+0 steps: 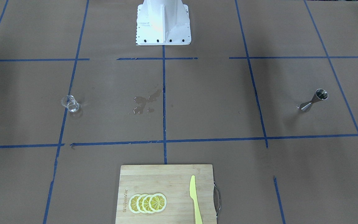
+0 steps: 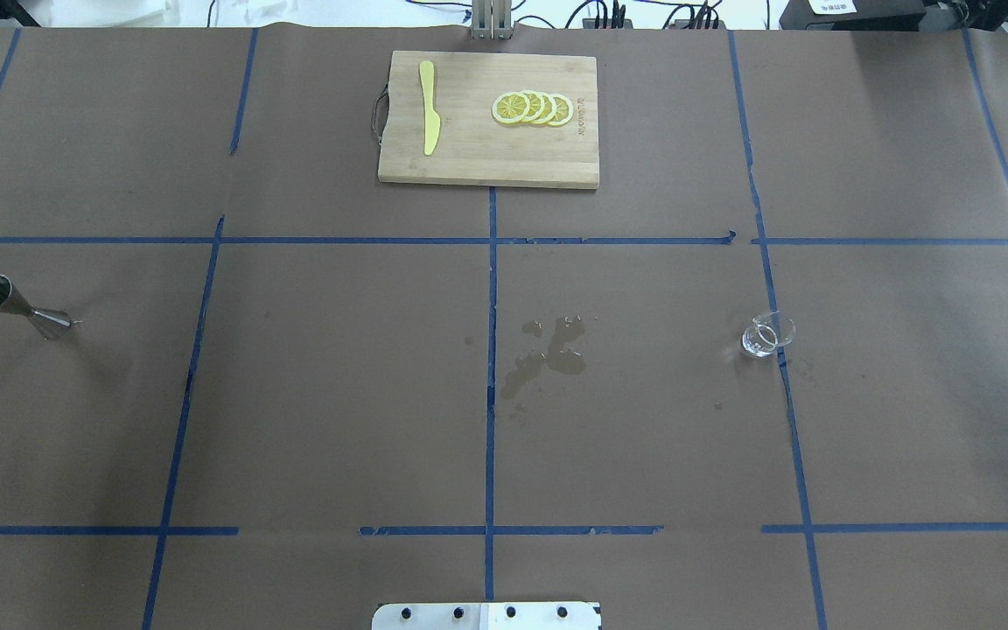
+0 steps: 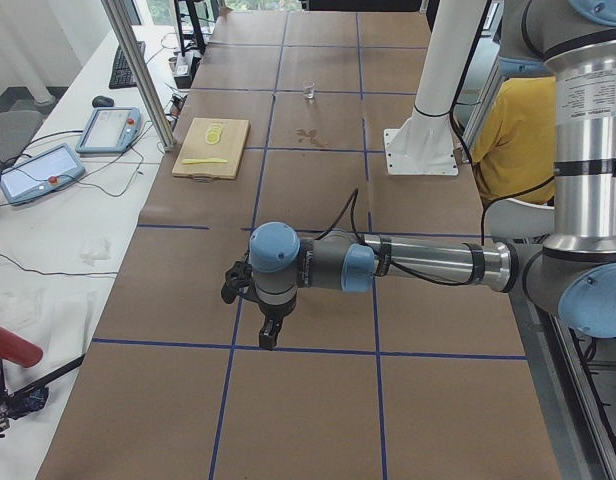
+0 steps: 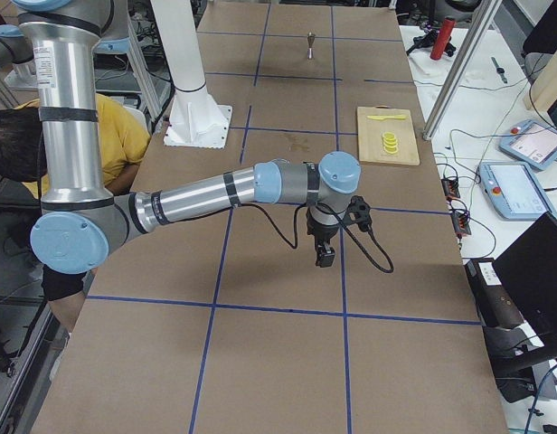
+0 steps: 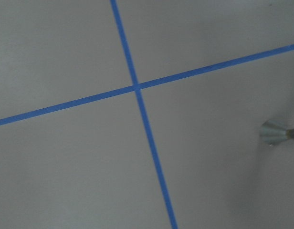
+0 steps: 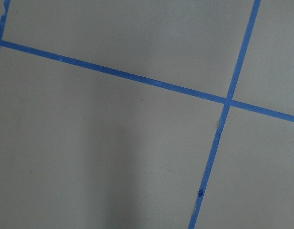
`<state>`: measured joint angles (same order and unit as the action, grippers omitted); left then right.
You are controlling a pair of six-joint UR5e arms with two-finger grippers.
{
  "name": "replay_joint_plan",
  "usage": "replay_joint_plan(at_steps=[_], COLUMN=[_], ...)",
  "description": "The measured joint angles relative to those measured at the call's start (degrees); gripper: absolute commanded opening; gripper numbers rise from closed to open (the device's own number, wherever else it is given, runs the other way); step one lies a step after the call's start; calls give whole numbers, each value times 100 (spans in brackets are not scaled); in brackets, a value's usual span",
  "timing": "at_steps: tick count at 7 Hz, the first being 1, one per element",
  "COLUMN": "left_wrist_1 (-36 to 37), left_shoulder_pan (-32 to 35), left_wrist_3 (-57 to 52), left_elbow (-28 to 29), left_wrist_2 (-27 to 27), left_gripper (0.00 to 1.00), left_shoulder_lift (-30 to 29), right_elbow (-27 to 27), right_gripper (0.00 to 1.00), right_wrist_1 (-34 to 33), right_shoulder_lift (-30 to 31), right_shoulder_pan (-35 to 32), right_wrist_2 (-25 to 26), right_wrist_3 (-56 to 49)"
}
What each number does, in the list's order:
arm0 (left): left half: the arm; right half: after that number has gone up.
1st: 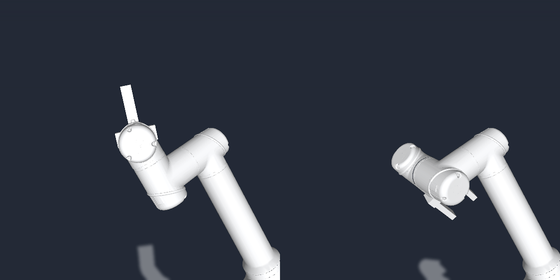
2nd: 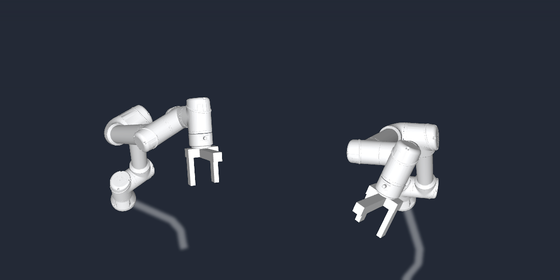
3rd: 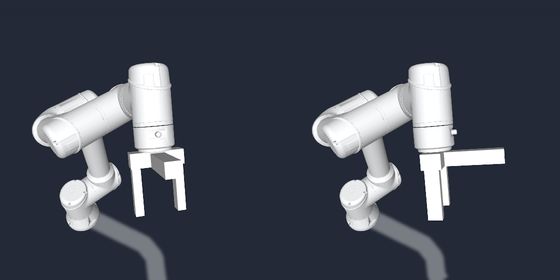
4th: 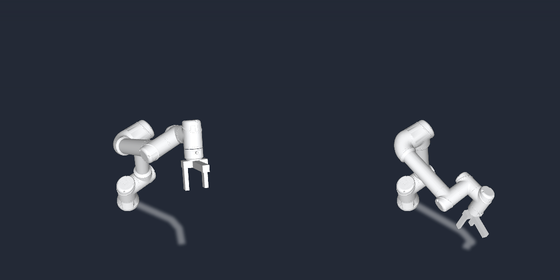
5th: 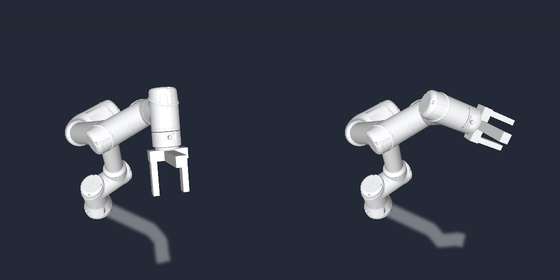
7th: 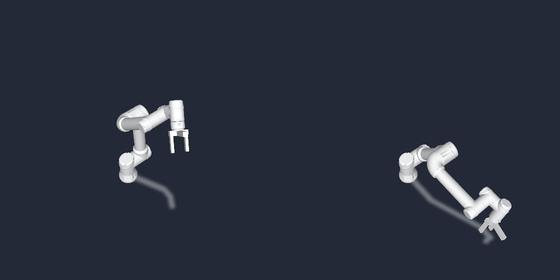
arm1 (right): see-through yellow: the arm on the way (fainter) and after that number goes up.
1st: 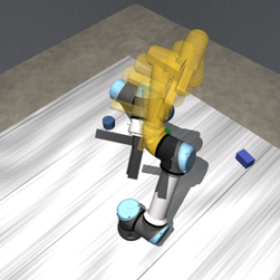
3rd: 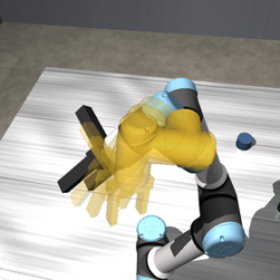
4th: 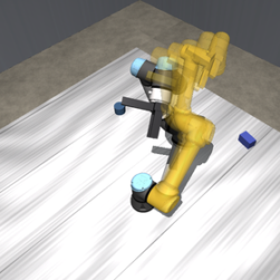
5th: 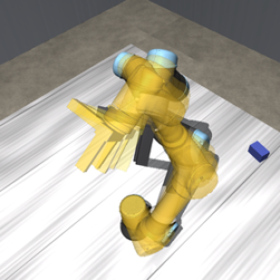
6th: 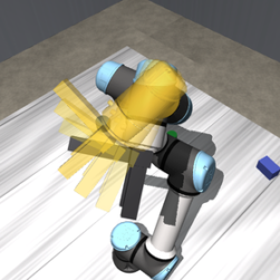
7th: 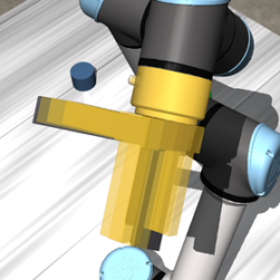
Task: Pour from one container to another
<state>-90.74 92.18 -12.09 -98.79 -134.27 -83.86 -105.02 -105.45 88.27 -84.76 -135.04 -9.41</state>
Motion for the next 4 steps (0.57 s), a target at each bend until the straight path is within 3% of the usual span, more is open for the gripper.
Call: replay_joint_plan(at_steps=[4], left_wrist_1=[-21], left_shoulder_pan=[462], left_wrist_3=[43], left_elbow=[99], left_wrist_2=[42], left_gripper=[100], left_shoulder_lift=[164], right_elbow=[-19], right_gripper=[100], right_wrist_1=[42], right_shoulder_lift=[154], right_shoulder_pan=[-82], right_wrist_2=[-20], right_wrist_3=[94])
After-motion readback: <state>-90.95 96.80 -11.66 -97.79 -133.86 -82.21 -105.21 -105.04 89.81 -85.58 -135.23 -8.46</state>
